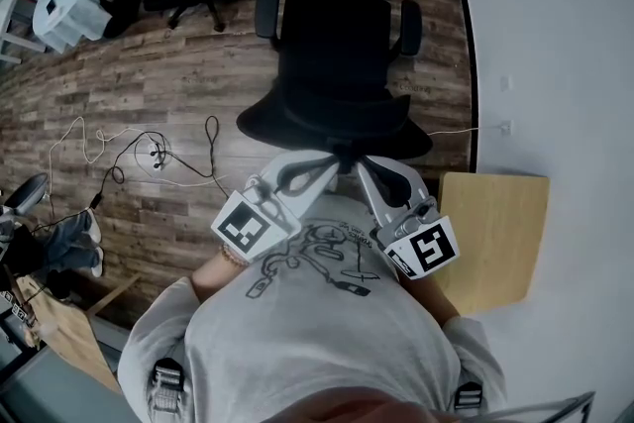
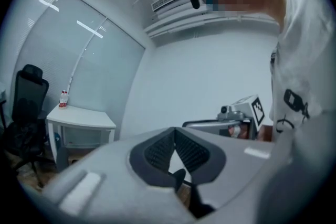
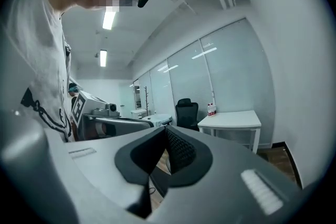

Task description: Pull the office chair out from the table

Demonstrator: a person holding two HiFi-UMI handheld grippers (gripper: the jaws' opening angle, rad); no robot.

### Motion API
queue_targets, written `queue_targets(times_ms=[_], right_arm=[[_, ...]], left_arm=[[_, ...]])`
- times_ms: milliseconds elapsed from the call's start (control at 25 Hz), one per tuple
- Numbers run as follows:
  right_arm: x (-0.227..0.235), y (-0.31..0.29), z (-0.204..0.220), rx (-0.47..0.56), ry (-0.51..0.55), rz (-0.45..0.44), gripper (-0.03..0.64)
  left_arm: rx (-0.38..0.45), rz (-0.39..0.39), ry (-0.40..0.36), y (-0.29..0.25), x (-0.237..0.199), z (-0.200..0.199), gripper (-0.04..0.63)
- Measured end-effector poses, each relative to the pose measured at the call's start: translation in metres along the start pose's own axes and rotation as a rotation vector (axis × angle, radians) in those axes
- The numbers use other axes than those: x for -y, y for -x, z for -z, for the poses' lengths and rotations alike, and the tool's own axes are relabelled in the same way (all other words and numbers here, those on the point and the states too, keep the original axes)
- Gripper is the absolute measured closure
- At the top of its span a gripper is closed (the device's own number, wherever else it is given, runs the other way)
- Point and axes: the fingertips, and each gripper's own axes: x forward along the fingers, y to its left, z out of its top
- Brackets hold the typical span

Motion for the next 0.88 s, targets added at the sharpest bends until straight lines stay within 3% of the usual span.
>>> queue_targets(times_ms=[880], right_arm=[[0.007, 0.001, -0.009, 0.022, -0.003, 0.018, 0.609]], left_arm=[[-0.023, 0.016, -0.021, -0.013, 0.001, 0.003, 0.594]])
